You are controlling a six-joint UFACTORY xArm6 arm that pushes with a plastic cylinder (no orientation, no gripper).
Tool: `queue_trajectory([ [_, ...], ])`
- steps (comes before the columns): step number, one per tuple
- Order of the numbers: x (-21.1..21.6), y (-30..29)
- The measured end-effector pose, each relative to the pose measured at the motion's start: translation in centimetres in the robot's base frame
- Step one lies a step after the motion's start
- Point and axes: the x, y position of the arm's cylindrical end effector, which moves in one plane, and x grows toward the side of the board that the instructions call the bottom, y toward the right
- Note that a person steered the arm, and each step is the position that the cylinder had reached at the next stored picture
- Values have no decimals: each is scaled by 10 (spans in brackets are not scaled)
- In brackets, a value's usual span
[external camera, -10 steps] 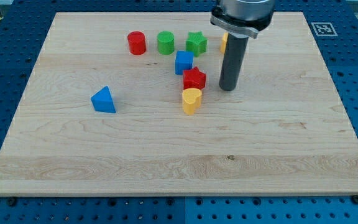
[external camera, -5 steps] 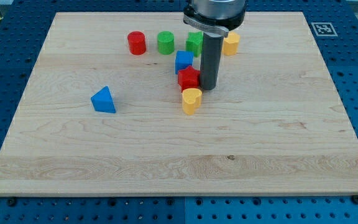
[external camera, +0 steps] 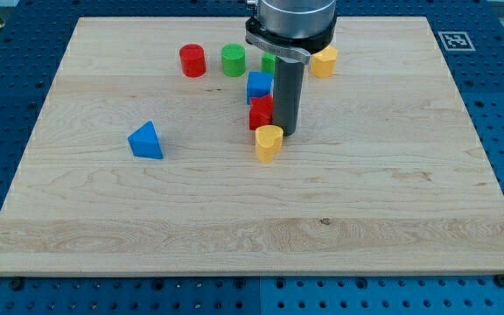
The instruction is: Move the red star slightly to the left
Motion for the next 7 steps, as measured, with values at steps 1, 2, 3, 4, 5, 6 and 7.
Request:
queue_trajectory([
  [1,0,-3],
  [2,0,-1],
  [3,0,42],
  [4,3,105],
  [5,15,153],
  [6,20,157],
  [7,20,157],
])
